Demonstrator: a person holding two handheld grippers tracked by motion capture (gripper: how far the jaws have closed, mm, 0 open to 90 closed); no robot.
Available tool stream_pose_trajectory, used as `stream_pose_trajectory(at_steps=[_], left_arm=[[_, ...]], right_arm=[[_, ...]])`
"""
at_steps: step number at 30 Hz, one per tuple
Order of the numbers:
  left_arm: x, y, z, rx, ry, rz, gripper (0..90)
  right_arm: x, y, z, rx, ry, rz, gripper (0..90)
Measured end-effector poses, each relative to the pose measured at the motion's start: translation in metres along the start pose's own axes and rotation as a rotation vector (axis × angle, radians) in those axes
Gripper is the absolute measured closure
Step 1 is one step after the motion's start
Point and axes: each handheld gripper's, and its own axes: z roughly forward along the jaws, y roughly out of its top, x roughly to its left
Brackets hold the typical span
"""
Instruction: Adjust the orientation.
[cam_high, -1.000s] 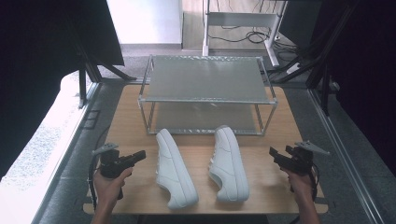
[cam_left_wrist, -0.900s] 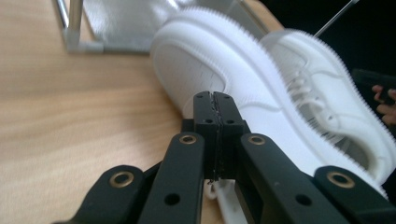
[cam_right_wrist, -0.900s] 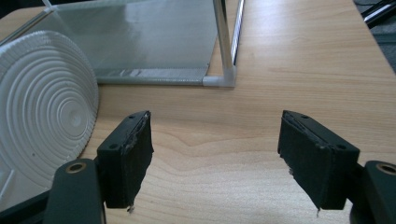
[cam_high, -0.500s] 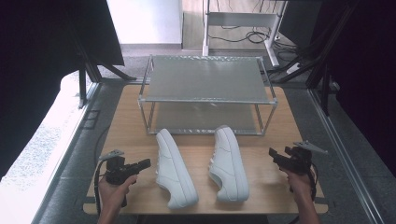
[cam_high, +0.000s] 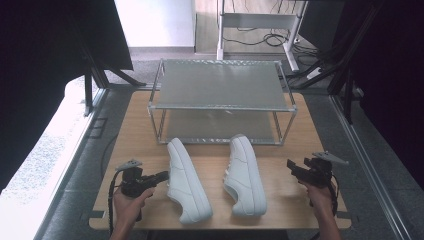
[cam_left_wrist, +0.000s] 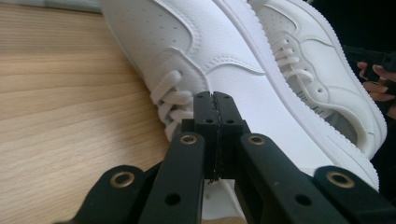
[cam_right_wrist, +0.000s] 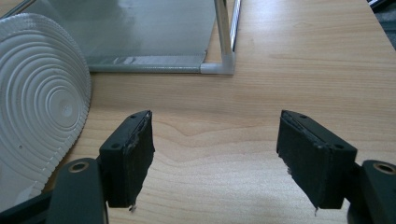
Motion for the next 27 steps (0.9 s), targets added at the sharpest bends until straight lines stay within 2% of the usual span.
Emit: stream_pose_trajectory(at_steps=[1, 5, 14, 24, 27], left_arm=[[-0.002, 0.0, 0.001, 0.0, 0.005, 0.005, 90.0], [-0.004, 0.002, 0.003, -0.008, -0.019, 0.003, 90.0], [-0.008, 0.012, 0.008, -0.01, 0.014, 0.024, 89.4], [-0.017, 0.026, 0.024, -0.007, -0.043, 0.048, 90.0], [-0.017, 0.028, 0.027, -0.01, -0.066, 0.03, 90.0]], right_arm=[[0.0, 0.0, 0.0, 0.0, -0.001, 0.002, 28.3], [-0.002, -0.001, -0.002, -0.002, -0.006, 0.009, 28.5], [-0.004, -0.002, -0.002, 0.003, -0.015, 0.016, 28.5], [-0.006, -0.005, -0.001, 0.017, -0.026, 0.027, 28.5], [-0.006, -0.006, 0.0, 0.018, -0.028, 0.034, 28.5]])
